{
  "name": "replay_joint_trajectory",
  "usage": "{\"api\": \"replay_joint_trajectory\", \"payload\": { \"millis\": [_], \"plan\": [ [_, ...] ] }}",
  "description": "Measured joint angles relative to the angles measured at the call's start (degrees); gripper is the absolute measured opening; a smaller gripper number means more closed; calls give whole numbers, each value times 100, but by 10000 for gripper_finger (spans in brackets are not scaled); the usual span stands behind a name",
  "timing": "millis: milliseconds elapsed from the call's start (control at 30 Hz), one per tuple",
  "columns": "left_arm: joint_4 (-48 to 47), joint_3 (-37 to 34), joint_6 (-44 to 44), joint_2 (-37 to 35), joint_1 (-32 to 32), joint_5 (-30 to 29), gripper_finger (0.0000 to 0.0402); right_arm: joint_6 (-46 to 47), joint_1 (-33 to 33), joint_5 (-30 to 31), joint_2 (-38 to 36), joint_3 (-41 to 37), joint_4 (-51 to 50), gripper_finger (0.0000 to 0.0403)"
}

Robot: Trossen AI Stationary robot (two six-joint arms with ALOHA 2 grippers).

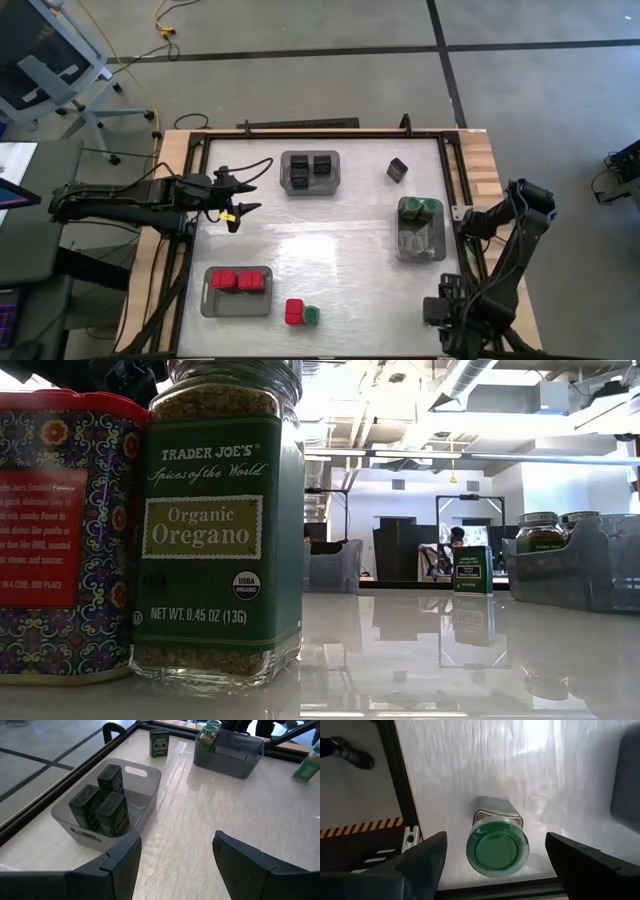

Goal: Sort spices by type
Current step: Put the right green seasoning bottle into the middle right black transparent bin

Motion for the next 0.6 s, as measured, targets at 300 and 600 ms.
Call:
{"api": "replay_joint_trajectory", "payload": {
  "millis": [300,600],
  "plan": [
    [-1,-2,-9,2,0,0,235,374,4,-20,241,-18,66,361],
    [-4,0,24,2,0,0,235,1233,98,-29,233,-554,648,339]
  ]
}}
